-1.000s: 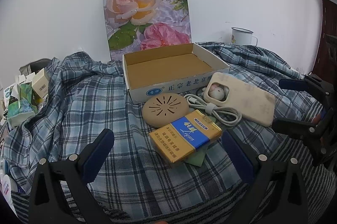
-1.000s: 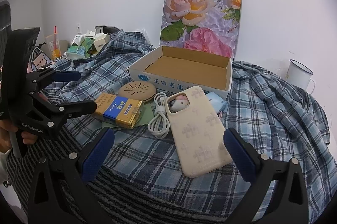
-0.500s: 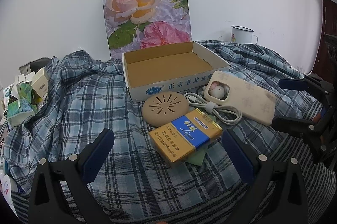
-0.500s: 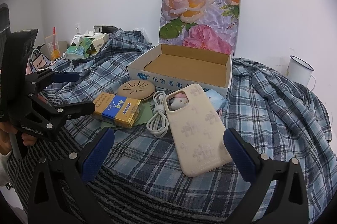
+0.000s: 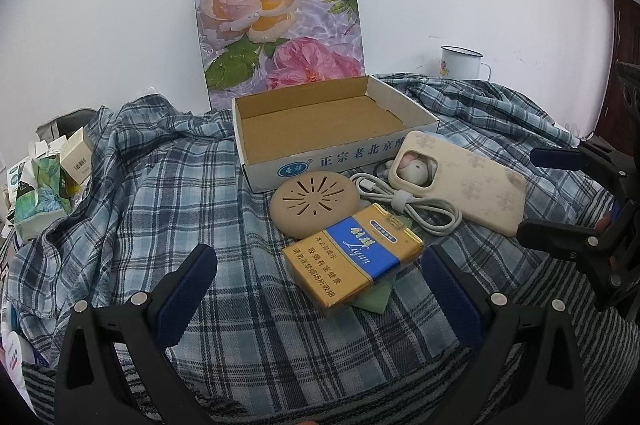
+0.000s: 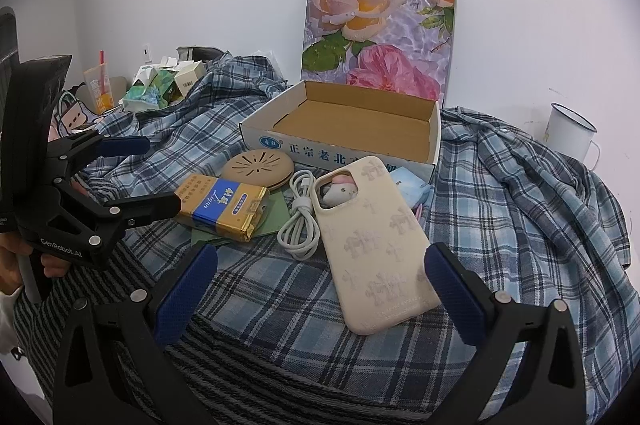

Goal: Organize soft objects

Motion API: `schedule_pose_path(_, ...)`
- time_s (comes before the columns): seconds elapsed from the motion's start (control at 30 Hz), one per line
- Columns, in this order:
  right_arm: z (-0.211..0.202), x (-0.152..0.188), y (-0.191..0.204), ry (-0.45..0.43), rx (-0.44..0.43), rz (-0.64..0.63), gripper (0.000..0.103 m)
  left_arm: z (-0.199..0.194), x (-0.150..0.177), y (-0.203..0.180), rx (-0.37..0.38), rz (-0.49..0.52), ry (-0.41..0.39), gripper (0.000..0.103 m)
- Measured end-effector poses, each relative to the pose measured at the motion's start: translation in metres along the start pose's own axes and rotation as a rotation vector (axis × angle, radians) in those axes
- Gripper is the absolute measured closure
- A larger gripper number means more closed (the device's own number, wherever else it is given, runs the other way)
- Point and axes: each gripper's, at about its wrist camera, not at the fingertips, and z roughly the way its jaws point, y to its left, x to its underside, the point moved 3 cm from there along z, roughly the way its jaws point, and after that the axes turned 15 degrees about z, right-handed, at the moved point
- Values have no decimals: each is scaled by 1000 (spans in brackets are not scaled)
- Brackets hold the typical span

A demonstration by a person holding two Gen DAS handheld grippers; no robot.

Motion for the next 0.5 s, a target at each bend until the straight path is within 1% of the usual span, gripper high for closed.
schedule_pose_path(0.5, 2, 1, -1, 9, 1, 1, 0, 0, 0, 0, -1, 2, 3, 0)
